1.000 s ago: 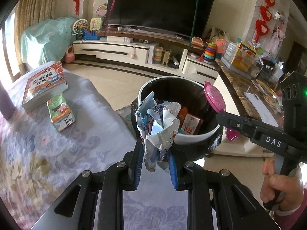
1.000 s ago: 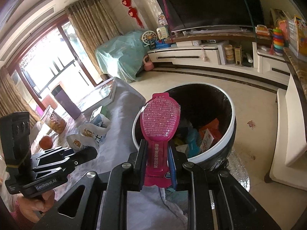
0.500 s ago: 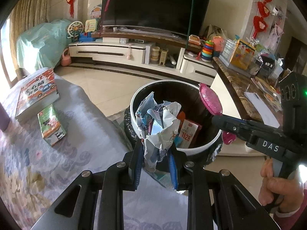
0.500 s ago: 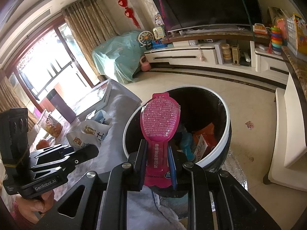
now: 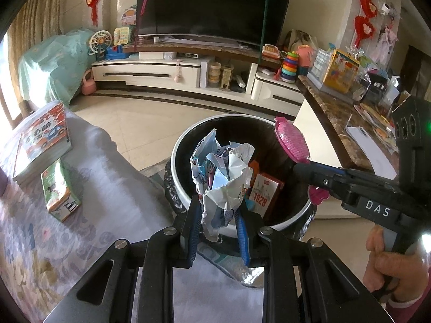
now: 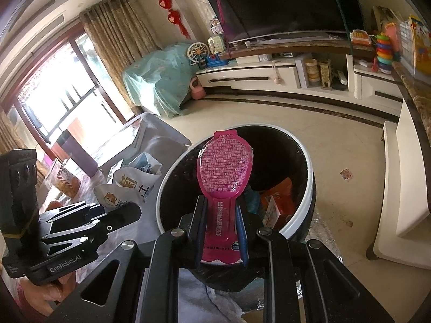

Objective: Collect trash
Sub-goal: 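Carry the foil wrapper and pink package over the trash bin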

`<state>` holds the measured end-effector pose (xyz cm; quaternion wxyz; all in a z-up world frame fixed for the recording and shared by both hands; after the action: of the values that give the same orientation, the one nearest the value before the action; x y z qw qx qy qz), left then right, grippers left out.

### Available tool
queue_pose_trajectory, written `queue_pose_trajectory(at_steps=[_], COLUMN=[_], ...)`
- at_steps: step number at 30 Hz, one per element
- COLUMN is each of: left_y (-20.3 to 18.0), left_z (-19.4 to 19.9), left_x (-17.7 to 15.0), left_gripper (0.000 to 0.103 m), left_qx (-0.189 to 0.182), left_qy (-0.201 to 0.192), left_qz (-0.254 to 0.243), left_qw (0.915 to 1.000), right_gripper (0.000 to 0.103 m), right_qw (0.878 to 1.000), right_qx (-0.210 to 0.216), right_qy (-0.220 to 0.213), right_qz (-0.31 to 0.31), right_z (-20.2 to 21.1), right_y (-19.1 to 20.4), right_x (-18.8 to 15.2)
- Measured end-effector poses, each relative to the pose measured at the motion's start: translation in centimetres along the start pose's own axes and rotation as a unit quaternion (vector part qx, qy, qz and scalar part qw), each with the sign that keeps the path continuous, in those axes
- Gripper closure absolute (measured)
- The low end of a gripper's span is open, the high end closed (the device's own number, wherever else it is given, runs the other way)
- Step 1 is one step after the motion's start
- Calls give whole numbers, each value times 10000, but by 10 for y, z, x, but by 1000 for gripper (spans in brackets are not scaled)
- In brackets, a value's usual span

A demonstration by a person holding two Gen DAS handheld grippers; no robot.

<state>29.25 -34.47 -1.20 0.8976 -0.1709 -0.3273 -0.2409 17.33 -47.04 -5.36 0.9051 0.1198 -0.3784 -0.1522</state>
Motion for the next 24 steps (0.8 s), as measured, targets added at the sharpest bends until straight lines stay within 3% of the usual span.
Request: queue_pose_trajectory(at_steps=[24], left_y=[-13], left_z=[-35], left_x=[21], left_gripper=[80], left_qx=[84], left_qy=[152], left_qz=[-207], left_qw=[9996], right_gripper=[83], right_qw=[9998], right_qx=[-138], right_qy=[73], right_qz=[-132], right_z=[-11], right_y=[-11], right_x=[10])
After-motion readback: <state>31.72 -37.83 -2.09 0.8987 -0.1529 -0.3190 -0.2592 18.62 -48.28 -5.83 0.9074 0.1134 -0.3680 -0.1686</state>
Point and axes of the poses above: each gripper's, at about its wrist camera, not at the fingertips, and z roughly against the way its jaws point, y to its left, x to its top, the point moved 2 cm from there along -z, roughly the way its jaws point, and after that the axes turned 1 degree about -y, right-handed, at the moved point
